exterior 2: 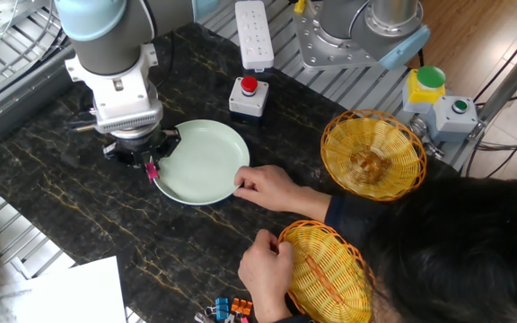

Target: Use a clamp

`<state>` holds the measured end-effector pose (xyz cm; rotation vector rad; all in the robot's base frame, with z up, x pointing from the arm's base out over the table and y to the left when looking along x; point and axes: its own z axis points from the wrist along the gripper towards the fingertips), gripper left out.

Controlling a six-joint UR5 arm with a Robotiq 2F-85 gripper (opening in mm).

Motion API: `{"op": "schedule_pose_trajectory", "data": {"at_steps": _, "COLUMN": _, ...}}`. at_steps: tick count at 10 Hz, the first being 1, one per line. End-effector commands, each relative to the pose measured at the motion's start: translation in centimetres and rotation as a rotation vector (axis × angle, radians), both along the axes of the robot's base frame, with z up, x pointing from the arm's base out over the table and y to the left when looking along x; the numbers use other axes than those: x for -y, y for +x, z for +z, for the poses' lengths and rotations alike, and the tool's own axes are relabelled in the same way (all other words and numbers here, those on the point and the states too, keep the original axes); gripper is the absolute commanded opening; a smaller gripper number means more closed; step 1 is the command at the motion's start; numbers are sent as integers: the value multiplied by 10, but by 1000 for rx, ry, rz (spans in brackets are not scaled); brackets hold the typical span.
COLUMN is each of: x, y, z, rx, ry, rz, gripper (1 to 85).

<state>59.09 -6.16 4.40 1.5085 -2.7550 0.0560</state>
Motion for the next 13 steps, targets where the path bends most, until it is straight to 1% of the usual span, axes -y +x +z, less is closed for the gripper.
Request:
{"op": "schedule_pose_trajectory", "data": {"at_steps": 1, "x": -10, "y": 2, "z": 0, "rx": 8, "ry": 42, "rz": -8, "gripper": 227}}
{"op": "schedule_pose_trajectory", "data": {"at_steps": 2, "x": -14, "y": 3, "z": 0, "rx": 11, "ry": 60, "rz": -4, "gripper": 360}}
{"op": "schedule_pose_trajectory", "data": {"at_steps": 4, "x": -19, "y": 6, "z": 0, "rx": 20, "ry": 80, "rz": 8, "gripper": 520}}
{"op": "schedule_pose_trajectory", "data": {"at_steps": 5, "x": -20, "y": 6, "z": 0, "rx": 22, "ry": 86, "rz": 16, "gripper": 583}}
{"op": "schedule_pose_trajectory", "data": {"at_steps": 6, "x": -21, "y": 6, "z": 0, "rx": 20, "ry": 90, "rz": 16, "gripper": 610}}
{"op": "schedule_pose_trajectory", "data": {"at_steps": 9, "x": -23, "y": 2, "z": 3, "rx": 5, "ry": 97, "rz": -4, "gripper": 630}}
{"op": "schedule_pose_trajectory", "data": {"at_steps": 10, "x": -22, "y": 4, "z": 9, "rx": 6, "ry": 89, "rz": -42, "gripper": 607}}
{"op": "schedule_pose_trajectory", "data": {"at_steps": 11, "x": -22, "y": 5, "z": 20, "rx": 18, "ry": 69, "rz": -168, "gripper": 497}}
{"op": "schedule_pose_trajectory", "data": {"at_steps": 12, "x": -31, "y": 2, "z": 38, "rx": 16, "ry": 60, "rz": -445, "gripper": 337}}
{"op": "schedule_pose_trajectory", "data": {"at_steps": 13, "x": -55, "y": 6, "z": 49, "rx": 8, "ry": 97, "rz": -712, "gripper": 13}}
